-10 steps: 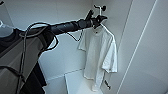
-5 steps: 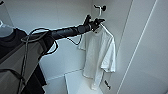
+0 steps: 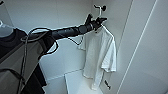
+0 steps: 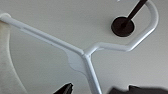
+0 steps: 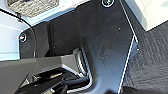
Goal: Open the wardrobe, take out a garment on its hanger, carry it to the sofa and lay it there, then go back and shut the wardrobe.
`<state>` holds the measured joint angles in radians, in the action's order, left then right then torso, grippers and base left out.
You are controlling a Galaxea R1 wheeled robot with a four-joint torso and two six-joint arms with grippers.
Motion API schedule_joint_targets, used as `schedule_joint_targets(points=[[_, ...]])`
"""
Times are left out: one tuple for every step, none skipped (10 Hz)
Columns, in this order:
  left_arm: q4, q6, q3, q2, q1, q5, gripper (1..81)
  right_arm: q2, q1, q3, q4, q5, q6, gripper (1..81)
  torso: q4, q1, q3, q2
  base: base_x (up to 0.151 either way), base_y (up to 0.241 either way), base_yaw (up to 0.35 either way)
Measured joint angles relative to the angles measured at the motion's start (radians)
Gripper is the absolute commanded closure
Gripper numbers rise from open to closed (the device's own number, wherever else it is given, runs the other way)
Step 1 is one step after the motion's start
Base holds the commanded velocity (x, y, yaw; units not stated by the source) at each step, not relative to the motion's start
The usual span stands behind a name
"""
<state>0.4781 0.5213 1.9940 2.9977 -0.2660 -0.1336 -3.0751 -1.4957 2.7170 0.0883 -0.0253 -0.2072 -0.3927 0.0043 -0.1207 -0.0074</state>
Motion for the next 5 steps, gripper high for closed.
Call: schedule_joint_targets(points=[[0.0,0.0,-0.004,0.003,-0.009,-0.006,1.0,0.0,0.0,0.0,0.0,0.001,0.0,1.0,0.0,0.0,0.0,0.0,0.0,0.0,0.0],[0.0,0.0,-0.006,0.005,-0.017,-0.011,1.0,0.0,0.0,0.001,0.0,0.0,0.0,1.0,0.0,0.0,0.0,0.0,0.0,0.0,0.0],[0.0,0.0,-0.006,0.005,-0.023,-0.017,1.0,0.0,0.0,0.001,0.0,0.0,0.0,1.0,0.0,0.0,0.0,0.0,0.0,0.0,0.0],[0.0,0.0,-0.006,0.005,-0.024,-0.016,1.0,0.0,0.0,0.001,0.0,0.0,0.0,1.0,0.0,0.0,0.0,0.0,0.0,0.0,0.0],[0.0,0.0,-0.006,0.007,-0.024,-0.017,1.0,0.0,0.0,0.001,0.0,0.001,0.0,1.0,0.0,0.0,0.0,0.0,0.0,0.0,0.0]])
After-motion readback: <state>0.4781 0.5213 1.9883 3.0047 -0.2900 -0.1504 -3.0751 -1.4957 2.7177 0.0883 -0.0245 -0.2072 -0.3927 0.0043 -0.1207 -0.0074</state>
